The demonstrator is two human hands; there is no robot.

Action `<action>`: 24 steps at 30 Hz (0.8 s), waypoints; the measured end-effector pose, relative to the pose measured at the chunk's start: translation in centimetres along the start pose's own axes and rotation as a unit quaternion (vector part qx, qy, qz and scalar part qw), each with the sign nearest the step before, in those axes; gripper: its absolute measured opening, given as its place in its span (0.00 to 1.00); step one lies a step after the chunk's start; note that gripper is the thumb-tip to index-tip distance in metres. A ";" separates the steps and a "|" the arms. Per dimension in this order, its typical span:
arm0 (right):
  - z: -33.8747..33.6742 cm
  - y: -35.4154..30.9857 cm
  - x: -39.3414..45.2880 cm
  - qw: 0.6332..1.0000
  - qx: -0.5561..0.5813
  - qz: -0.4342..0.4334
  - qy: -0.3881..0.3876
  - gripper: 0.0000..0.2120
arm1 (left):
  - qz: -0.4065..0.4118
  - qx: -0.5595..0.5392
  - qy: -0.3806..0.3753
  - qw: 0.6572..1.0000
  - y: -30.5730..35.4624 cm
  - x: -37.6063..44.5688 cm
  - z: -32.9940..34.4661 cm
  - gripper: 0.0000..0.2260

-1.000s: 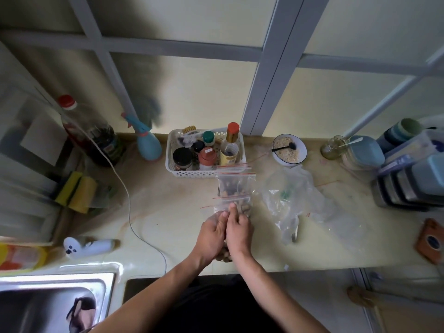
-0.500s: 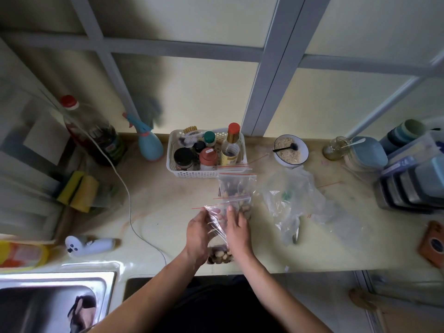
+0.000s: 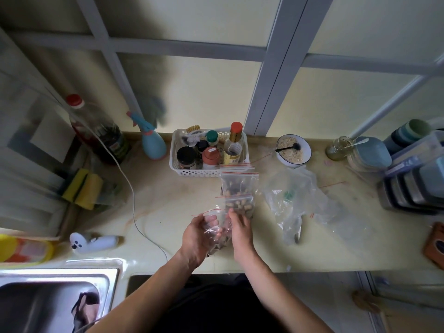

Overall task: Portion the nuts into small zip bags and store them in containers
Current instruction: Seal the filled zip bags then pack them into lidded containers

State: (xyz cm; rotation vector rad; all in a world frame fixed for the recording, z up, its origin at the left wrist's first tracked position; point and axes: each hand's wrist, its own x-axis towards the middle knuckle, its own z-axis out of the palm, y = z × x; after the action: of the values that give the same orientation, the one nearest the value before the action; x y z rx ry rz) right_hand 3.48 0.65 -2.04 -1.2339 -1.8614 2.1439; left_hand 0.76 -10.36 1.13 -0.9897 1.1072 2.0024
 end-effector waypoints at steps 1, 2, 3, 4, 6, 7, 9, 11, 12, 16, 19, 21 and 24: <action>-0.1 0.0 0.1 1.000 0.004 0.002 -0.001 0.11 | 0.005 0.006 0.006 1.000 0.0 0.1 -0.3 0.18; -0.2 0.0 0.2 1.000 0.005 -0.001 -0.002 0.13 | 0.010 0.007 0.010 1.000 0.0 0.2 -0.6 0.19; -0.2 0.2 0.2 1.000 -0.003 -0.007 -0.001 0.14 | 0.016 0.009 0.015 1.000 0.0 0.3 -0.9 0.19; 0.0 0.5 0.3 1.000 -0.020 -0.017 0.006 0.16 | 0.023 0.013 0.018 0.999 -0.1 0.3 -1.1 0.20; 0.3 1.0 0.3 0.996 -0.070 -0.042 0.030 0.17 | 0.033 0.033 0.027 0.999 -0.3 0.2 -1.4 0.21; 0.5 1.6 0.4 0.994 -0.094 -0.050 0.037 0.18 | 0.036 0.044 0.030 0.998 -0.4 0.2 -1.5 0.22; 0.6 2.3 0.6 0.989 -0.133 -0.055 0.040 0.16 | 0.037 0.060 0.027 0.997 -0.6 0.5 -1.9 0.24; 0.6 2.0 0.4 0.984 -0.160 -0.065 0.044 0.15 | 0.023 0.050 0.013 0.998 -0.6 0.8 -2.3 0.24; 0.5 1.8 0.3 0.983 -0.162 -0.070 0.050 0.15 | 0.012 0.044 0.001 0.999 -0.6 0.9 -2.5 0.25; 0.6 2.0 0.3 0.981 -0.173 -0.044 0.070 0.18 | -0.012 0.038 -0.037 0.998 -0.6 1.2 -3.1 0.25; 0.6 1.3 -0.1 0.983 -0.171 -0.043 0.057 0.17 | 0.004 0.049 -0.036 0.998 -0.3 1.5 -3.7 0.22; 0.1 0.3 -0.4 0.988 -0.145 -0.044 0.027 0.16 | 0.052 0.065 -0.014 0.996 0.1 1.7 -3.9 0.17; -0.9 -0.4 -0.7 0.985 -0.152 -0.083 -0.027 0.16 | 0.161 0.156 0.059 0.973 0.6 1.9 -3.9 0.08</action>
State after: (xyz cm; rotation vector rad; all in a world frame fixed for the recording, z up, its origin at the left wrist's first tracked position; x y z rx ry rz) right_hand 4.35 1.15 -1.28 -1.0271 -2.2910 1.8780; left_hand 0.51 -13.74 -1.69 -0.8112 1.6799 1.9460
